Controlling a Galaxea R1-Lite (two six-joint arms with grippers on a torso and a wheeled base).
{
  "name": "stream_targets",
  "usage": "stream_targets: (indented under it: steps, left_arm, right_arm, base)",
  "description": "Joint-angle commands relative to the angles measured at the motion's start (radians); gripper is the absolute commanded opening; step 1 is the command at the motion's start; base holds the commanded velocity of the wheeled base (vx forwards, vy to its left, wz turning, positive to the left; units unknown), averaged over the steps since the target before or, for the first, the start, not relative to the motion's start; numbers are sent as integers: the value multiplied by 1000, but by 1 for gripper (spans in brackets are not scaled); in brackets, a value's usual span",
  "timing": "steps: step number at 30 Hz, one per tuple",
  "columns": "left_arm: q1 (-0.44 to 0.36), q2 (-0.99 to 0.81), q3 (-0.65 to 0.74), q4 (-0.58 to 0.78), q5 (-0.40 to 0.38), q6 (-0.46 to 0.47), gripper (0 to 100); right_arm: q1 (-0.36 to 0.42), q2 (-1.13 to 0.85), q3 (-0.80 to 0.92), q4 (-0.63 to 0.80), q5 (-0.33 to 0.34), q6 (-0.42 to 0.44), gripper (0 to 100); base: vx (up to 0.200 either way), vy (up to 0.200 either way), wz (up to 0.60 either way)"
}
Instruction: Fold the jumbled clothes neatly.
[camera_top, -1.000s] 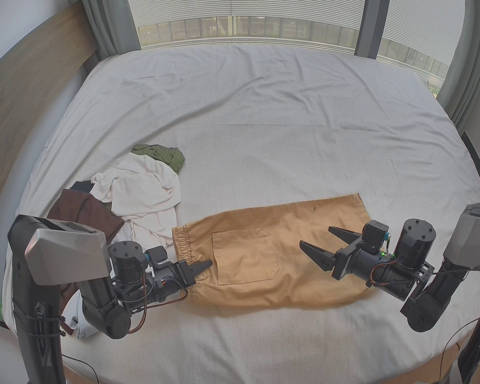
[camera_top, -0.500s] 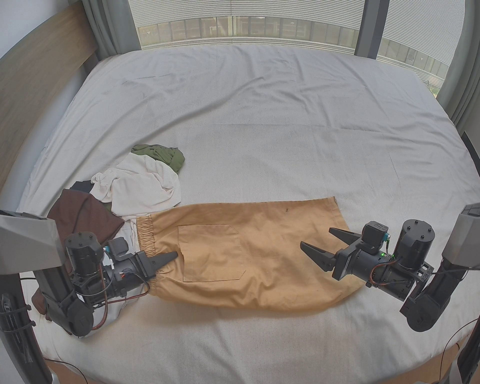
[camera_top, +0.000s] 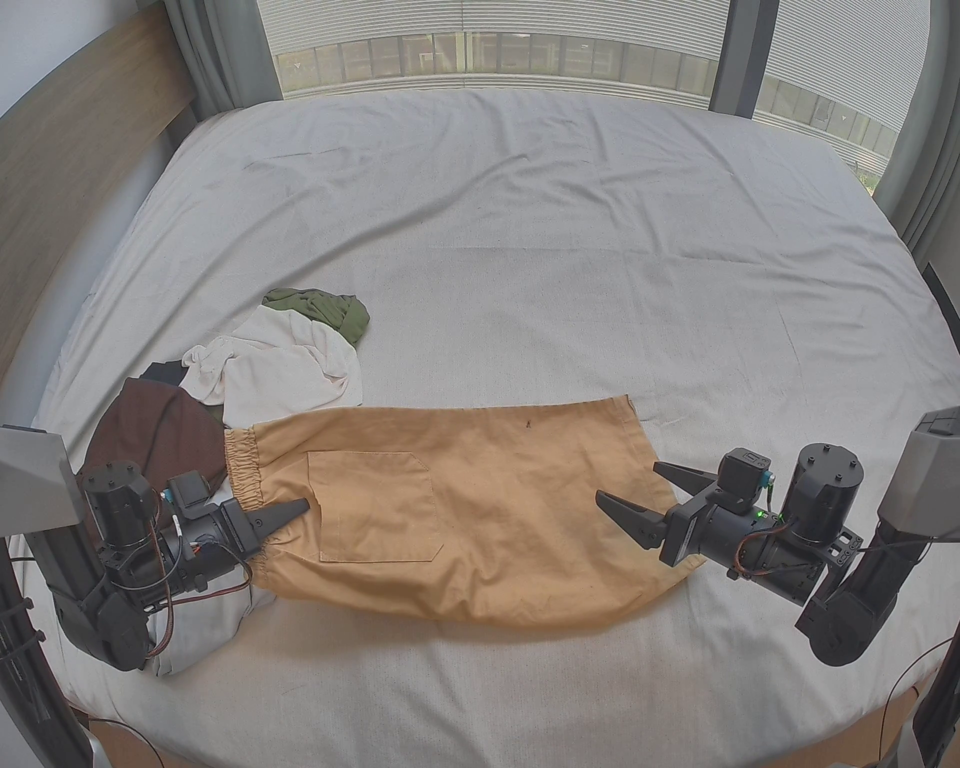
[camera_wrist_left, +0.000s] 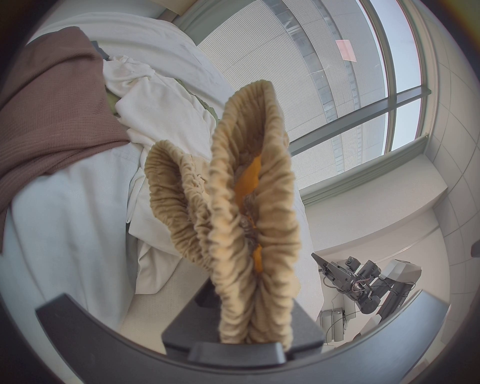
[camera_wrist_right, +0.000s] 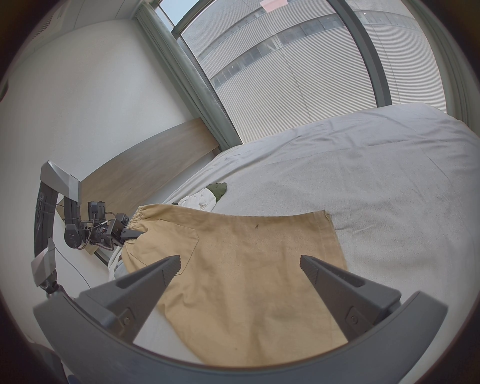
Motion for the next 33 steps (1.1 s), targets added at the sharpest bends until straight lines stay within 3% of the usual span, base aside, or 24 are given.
stream_targets:
  steps: [1, 19, 29, 33]
  left_arm:
    - [-50, -9, -21, -1, -1, 3, 0]
    - [-345, -22, -225, 2, 59, -5, 0]
    - [-503, 142, -461, 4, 237, -10, 0]
    - [-544, 181, -533, 10, 248, -17, 0]
  right_arm:
    - [3, 8, 0, -1, 0, 0, 100]
    - [-46, -35, -31, -2, 0, 8, 100]
    - [-97, -51, -64, -2, -1, 17, 100]
    - [-107, -54, -80, -2, -1, 34, 100]
  base:
    - [0, 0, 0]
    - [0, 0, 0]
    - [0, 0, 0]
    - [0, 0, 0]
